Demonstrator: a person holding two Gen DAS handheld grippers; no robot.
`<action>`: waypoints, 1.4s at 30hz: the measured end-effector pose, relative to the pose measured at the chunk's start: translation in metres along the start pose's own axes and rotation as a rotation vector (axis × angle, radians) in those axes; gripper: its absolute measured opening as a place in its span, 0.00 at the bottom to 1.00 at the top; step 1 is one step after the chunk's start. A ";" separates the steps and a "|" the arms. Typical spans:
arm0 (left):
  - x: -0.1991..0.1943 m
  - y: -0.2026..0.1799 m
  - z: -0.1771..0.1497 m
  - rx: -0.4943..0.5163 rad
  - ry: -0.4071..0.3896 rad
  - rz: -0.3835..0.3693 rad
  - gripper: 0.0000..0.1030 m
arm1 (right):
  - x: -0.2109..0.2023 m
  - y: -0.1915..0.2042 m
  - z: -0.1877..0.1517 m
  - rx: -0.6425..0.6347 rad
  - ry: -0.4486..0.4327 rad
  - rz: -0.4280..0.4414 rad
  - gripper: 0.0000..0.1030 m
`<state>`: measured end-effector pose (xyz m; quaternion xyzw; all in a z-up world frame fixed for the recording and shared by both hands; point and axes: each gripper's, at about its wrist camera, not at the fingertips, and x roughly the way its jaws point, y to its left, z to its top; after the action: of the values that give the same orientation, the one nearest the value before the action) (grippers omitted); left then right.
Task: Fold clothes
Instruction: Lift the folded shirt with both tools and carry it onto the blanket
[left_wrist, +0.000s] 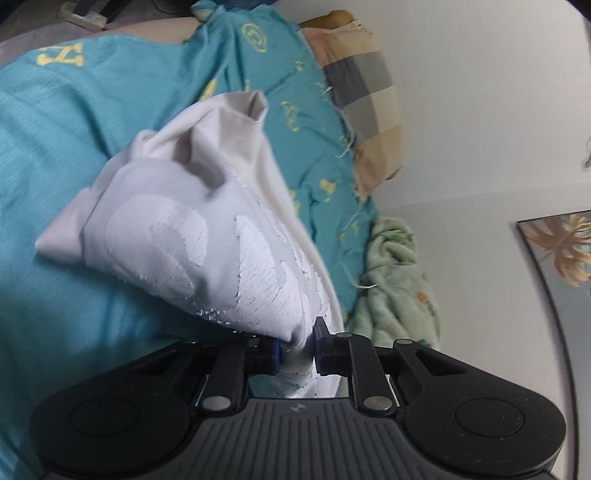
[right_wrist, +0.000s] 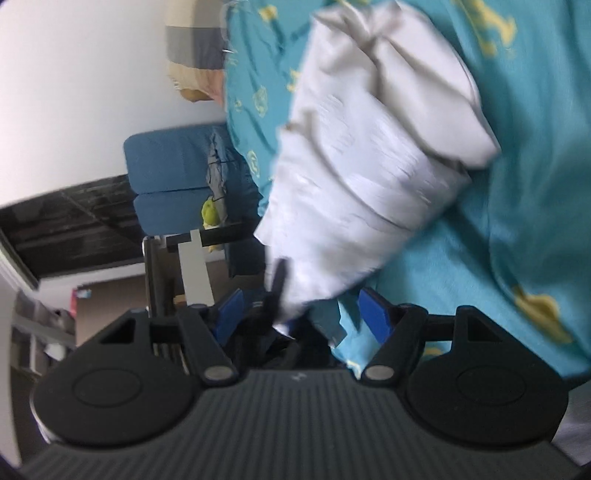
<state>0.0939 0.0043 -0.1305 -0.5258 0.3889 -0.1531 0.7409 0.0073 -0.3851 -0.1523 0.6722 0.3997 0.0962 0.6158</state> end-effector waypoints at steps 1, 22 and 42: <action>-0.002 0.001 0.001 -0.008 -0.004 -0.010 0.16 | 0.004 -0.004 0.002 0.038 -0.008 -0.006 0.70; -0.009 0.048 -0.016 -0.276 0.029 -0.011 0.55 | -0.015 0.018 0.016 -0.077 -0.270 0.077 0.16; 0.056 -0.236 -0.067 -0.075 0.140 -0.112 0.15 | -0.202 0.137 0.077 -0.206 -0.433 0.141 0.15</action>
<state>0.1239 -0.1694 0.0484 -0.5621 0.4151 -0.2161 0.6819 -0.0217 -0.5650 0.0276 0.6372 0.1985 0.0329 0.7439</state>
